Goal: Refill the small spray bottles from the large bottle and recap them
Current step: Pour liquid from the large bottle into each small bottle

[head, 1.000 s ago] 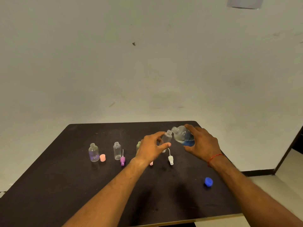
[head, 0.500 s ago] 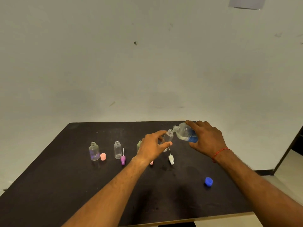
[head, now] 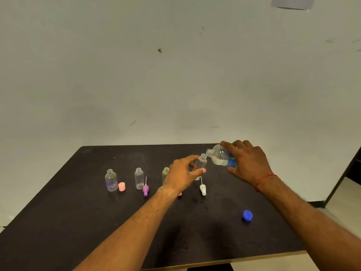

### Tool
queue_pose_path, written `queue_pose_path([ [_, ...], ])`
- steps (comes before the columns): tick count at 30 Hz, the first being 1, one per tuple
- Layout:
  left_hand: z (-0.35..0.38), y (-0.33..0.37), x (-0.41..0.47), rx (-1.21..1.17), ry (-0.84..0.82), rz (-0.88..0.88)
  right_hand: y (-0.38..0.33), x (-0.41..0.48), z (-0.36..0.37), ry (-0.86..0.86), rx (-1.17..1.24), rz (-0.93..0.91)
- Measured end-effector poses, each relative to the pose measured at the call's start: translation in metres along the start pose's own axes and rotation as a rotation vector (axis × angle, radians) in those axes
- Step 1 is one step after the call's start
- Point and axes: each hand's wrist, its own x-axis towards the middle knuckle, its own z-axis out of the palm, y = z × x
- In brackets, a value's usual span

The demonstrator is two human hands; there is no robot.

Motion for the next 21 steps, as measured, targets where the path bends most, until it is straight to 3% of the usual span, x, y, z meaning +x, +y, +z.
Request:
queue_pose_path([
  [21, 0.0021, -0.0026, -0.0002, -0.033, 0.005, -0.002, -0.0002, 0.0044, -0.0089, -0.037, -0.081, -0.013],
])
